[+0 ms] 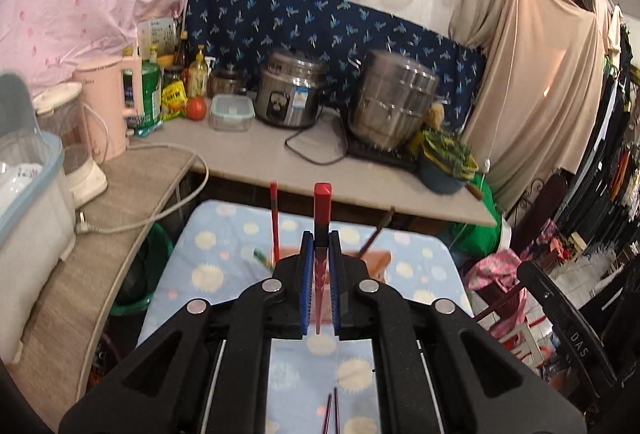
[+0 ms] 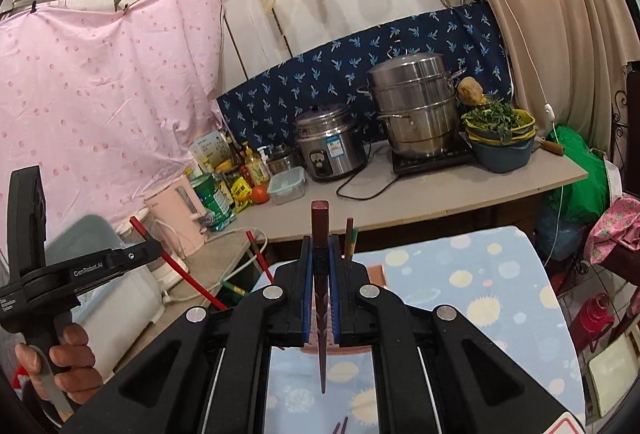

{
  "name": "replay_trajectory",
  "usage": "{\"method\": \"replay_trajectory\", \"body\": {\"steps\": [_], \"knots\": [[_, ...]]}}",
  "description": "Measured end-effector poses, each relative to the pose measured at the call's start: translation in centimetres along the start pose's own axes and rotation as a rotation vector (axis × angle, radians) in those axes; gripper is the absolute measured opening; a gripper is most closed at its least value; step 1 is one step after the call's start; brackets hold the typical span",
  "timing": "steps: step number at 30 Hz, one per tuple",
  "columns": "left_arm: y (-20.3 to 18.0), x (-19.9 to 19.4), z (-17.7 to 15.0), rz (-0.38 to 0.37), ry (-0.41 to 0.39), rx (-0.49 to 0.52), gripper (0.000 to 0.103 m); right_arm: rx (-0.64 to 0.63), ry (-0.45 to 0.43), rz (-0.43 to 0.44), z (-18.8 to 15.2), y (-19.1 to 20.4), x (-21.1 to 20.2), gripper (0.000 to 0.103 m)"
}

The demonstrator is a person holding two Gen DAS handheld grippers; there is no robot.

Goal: Organize utensils
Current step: 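Lift both held chopsticks up over the pink basket, then open both tools to drop the chopsticks into the pink basket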

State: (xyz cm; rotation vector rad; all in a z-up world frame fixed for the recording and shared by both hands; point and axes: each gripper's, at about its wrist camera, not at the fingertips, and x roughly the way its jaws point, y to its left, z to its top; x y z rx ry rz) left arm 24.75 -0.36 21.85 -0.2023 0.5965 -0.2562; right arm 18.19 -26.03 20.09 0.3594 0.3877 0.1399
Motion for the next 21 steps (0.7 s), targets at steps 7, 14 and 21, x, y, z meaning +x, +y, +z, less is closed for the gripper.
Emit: {"method": "replay_trajectory", "body": {"steps": [7,14,21], "knots": [[-0.4,0.9,3.2,0.042,-0.085,0.012,0.007,0.037,-0.066,-0.004,3.1,-0.2,2.7,0.007],[0.2,3.7,5.0,0.052,-0.108,0.008,0.007,0.07,-0.097,-0.024,4.6,-0.8,6.8,0.007],[0.7,8.1,4.6,0.06,-0.053,0.009,0.007,0.107,0.007,-0.06,2.7,-2.6,12.3,0.007]]}}
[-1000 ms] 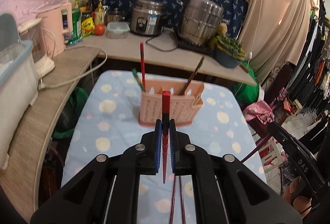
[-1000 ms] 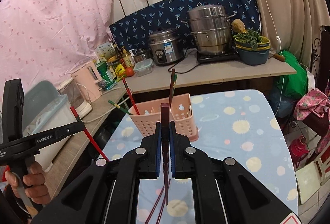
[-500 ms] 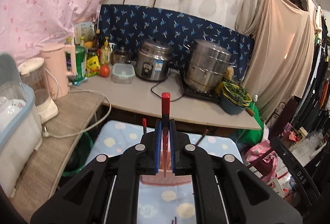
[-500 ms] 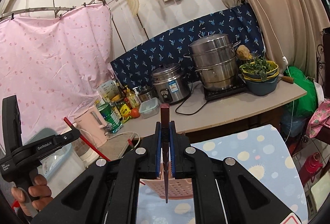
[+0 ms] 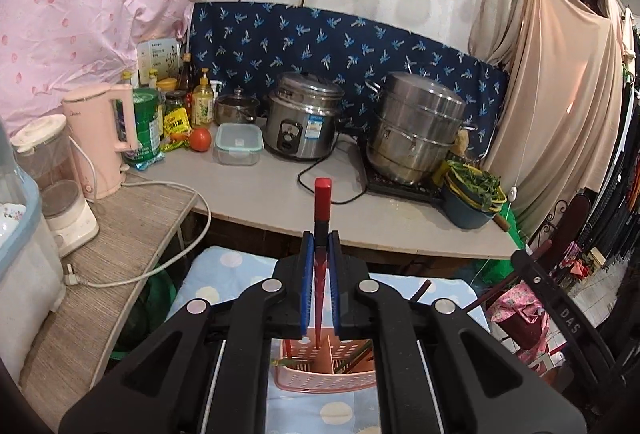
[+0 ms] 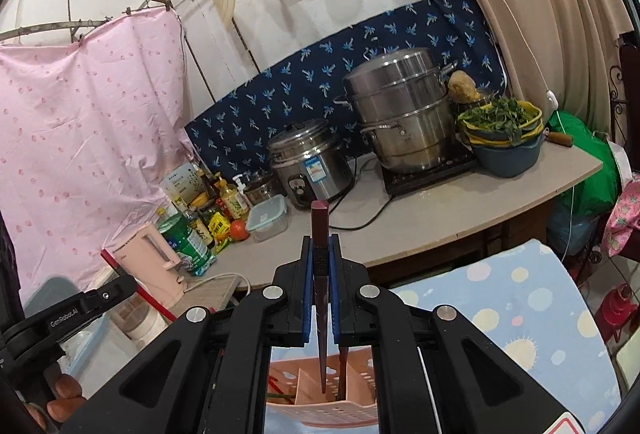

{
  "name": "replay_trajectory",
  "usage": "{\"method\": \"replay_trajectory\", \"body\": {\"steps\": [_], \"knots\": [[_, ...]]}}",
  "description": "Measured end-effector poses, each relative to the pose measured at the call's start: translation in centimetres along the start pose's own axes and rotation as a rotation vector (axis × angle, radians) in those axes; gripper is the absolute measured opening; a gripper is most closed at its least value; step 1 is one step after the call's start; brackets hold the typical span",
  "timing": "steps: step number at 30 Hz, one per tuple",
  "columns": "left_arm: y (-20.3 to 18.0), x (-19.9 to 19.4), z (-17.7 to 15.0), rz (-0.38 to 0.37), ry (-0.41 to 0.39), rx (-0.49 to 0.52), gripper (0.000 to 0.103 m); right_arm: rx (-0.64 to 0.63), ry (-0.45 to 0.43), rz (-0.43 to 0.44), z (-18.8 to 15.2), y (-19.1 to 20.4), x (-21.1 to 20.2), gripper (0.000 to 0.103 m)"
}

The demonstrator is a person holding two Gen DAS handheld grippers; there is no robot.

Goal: Organize utensils
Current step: 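Open both tools to drop the chopsticks into the pink basket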

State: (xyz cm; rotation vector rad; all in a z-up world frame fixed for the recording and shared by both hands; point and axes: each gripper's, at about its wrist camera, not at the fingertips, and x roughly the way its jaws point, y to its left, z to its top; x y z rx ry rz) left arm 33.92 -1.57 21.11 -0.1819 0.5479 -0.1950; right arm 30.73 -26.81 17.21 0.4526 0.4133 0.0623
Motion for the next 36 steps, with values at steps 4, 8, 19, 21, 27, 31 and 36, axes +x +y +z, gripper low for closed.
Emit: {"method": "replay_trajectory", "body": {"steps": [4,8,19,21,27,31,36], "knots": [[0.3,2.4,-1.3,0.005,0.048,0.002,0.007,-0.009,0.054,-0.024,-1.5,-0.7,2.0,0.007],[0.6,4.1,-2.6,0.002,0.092,-0.004,0.007,-0.014,0.093,-0.028,-2.7,-1.2,3.2,0.007],[0.2,5.5,-4.8,0.024,0.129,0.009,0.008,-0.073,0.111,-0.054,-3.5,-0.6,3.2,0.016],[0.1,5.5,-4.9,0.025,0.133,0.009,0.011,-0.087,0.1,-0.062,-3.6,-0.3,2.7,0.028],[0.0,4.2,-5.4,0.044,0.119,0.003,0.041,-0.151,0.061,-0.074,-4.0,0.9,0.3,0.045],[-0.3,3.1,-5.8,0.057,0.112,0.006,0.048,-0.166,0.059,-0.063,-4.4,1.4,-1.5,0.048],[-0.5,1.1,-6.8,0.072,0.098,0.009,0.066,-0.183,0.056,-0.066,-5.4,1.8,-4.3,0.056]]}}
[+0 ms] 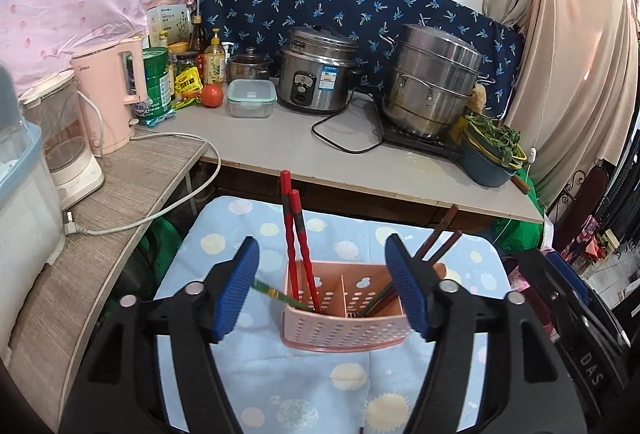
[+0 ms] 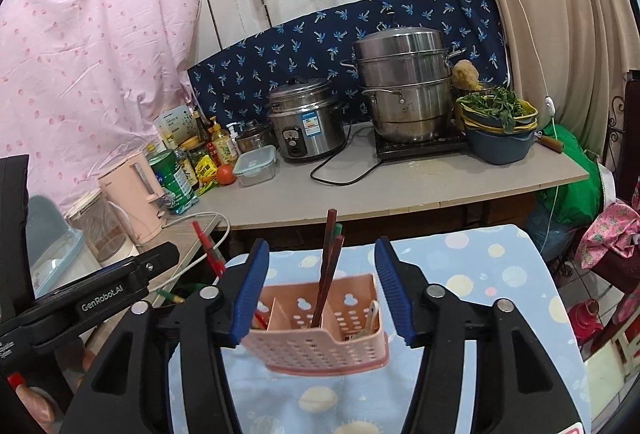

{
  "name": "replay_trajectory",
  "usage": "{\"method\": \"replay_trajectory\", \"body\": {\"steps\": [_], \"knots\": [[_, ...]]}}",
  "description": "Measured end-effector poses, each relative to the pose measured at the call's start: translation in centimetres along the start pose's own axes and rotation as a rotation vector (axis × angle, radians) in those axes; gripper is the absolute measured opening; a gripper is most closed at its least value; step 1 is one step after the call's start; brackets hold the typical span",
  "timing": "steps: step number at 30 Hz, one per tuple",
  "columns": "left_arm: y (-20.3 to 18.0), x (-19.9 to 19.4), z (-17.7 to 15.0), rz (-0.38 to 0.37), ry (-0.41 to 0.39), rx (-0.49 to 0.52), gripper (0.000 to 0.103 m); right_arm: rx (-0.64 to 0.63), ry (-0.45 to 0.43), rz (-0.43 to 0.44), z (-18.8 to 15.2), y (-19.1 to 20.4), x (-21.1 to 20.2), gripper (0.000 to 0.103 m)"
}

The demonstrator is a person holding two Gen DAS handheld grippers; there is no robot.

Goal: Organize utensils
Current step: 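Open both tools to drop the chopsticks into the pink basket, then move both open tools back down to the last two dark-red chopsticks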

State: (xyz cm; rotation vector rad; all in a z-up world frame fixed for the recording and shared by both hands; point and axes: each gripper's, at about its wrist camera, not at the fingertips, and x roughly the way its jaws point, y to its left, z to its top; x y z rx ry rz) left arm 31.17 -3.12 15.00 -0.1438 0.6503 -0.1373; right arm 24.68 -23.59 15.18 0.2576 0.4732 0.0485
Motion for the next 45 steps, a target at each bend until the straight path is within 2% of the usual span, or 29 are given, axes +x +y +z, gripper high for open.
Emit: {"method": "replay_trajectory", "body": {"steps": [5,10,14,19,27,30,33,41,43,45], "knots": [[-0.3,-1.8,-1.8,0.029,0.003,0.033,0.069,0.011,0.025,0.011,-1.6,-0.4,-2.5,0.058],[0.0,-3.6,-4.9,0.022,0.029,0.038,0.079,0.026,0.098,0.019,-5.6,-1.1,-4.9,0.058],[0.6,-4.4,-8.8,0.022,0.084,0.05,0.084,0.014,0.193,0.01,-10.6,-1.5,-6.7,0.058],[1.4,-4.4,-14.6,0.031,0.182,0.085,0.085,-0.041,0.315,-0.023,-17.3,-1.2,-8.3,0.058],[3.1,-4.3,-23.7,0.04,0.333,0.132,0.085,-0.115,0.497,0.006,-26.7,0.1,-9.2,0.056],[3.5,-4.2,-26.0,0.054,0.375,0.132,0.085,-0.155,0.517,0.018,-28.5,1.0,-9.6,0.053],[4.0,-4.4,-27.5,0.072,0.398,0.134,0.085,-0.175,0.542,0.033,-29.5,1.7,-9.6,0.045],[5.4,-4.8,-28.9,0.084,0.433,0.104,0.085,-0.225,0.565,0.04,-30.9,2.8,-9.4,0.032],[5.7,-4.9,-29.0,0.087,0.435,0.099,0.085,-0.223,0.576,0.043,-31.2,2.9,-9.1,0.024],[5.8,-5.0,-29.1,0.09,0.436,0.095,0.085,-0.221,0.573,0.032,-31.2,2.8,-9.1,0.021]]}}
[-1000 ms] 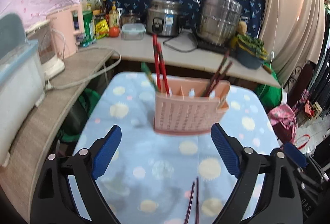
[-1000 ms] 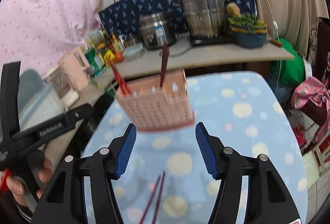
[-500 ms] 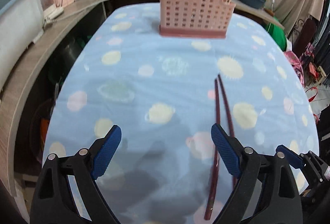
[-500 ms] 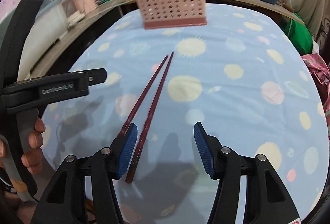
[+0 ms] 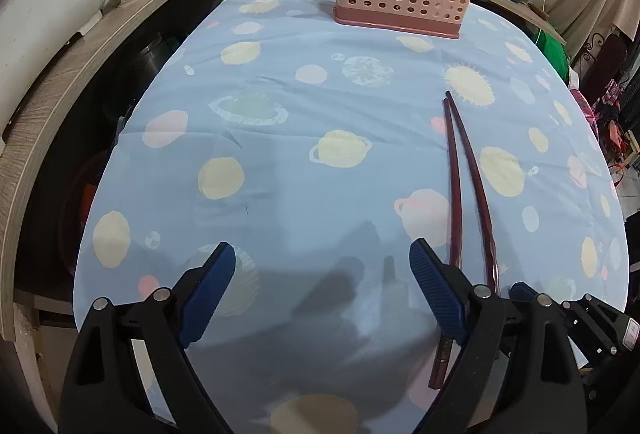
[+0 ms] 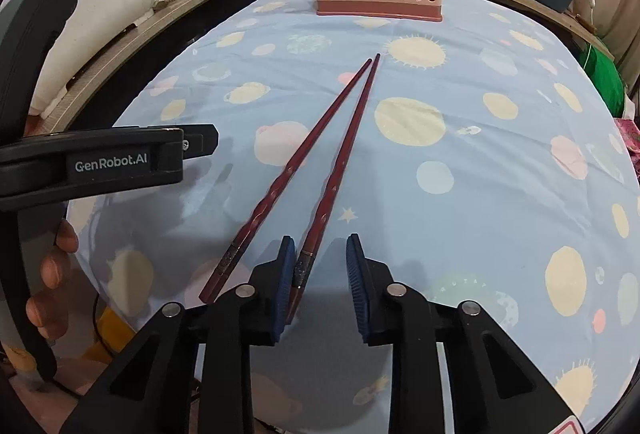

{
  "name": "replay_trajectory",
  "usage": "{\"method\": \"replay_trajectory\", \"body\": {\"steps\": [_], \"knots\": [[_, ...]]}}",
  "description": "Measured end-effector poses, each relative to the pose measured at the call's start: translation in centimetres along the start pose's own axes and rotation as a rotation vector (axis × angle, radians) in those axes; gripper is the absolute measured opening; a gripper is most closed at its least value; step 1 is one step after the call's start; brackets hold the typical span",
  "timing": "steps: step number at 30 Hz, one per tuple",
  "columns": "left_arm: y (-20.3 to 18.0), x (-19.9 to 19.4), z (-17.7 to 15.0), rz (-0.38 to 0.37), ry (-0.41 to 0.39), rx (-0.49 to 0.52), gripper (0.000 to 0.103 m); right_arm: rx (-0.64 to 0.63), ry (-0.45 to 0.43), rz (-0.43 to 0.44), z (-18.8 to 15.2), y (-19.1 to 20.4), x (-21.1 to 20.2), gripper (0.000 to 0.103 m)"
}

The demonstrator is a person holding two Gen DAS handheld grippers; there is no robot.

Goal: Organize utensils
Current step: 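Move both open tools back down to the last two dark-red chopsticks, then grasp one dark-red chopstick with the left tool while the right tool grasps the other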

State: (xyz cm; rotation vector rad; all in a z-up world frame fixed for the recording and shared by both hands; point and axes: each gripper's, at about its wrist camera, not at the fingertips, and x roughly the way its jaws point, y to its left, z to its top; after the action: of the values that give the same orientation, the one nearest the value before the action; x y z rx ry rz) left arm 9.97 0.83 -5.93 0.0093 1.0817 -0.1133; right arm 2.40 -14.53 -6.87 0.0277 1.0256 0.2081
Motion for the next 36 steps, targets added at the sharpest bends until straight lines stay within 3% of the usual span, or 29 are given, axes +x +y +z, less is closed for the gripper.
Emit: {"method": "replay_trajectory", "body": {"steps": [4,7,14,26,29,33,36], "knots": [[0.1,0.1,-0.3,-0.005,0.012,-0.005,0.085,0.015,-0.007,-0.018,0.1,-0.5,0.1,0.009],[-0.3,0.1,-0.6,-0.019,0.026,0.003,0.085,0.048,-0.019,-0.027,0.1,-1.3,0.0,0.007],[-2.3,0.0,-1.9,-0.069,0.061,0.073,0.085,0.166,-0.038,-0.036,0.0,-4.2,-0.3,0.007],[-4.3,0.6,-3.9,-0.118,0.13,0.135,0.082,0.181,-0.038,-0.04,-0.3,-4.6,-0.5,0.007],[-4.4,0.4,-4.0,-0.113,0.124,0.138,0.075,0.181,-0.037,-0.04,-0.3,-4.6,-0.5,0.007],[-4.6,0.0,-4.2,-0.114,0.112,0.154,0.053,0.179,-0.037,-0.042,-0.3,-4.6,-0.5,0.007],[-4.9,-0.3,-4.5,-0.123,0.111,0.17,0.045,0.179,-0.037,-0.042,-0.4,-4.7,-0.5,0.007]]}}
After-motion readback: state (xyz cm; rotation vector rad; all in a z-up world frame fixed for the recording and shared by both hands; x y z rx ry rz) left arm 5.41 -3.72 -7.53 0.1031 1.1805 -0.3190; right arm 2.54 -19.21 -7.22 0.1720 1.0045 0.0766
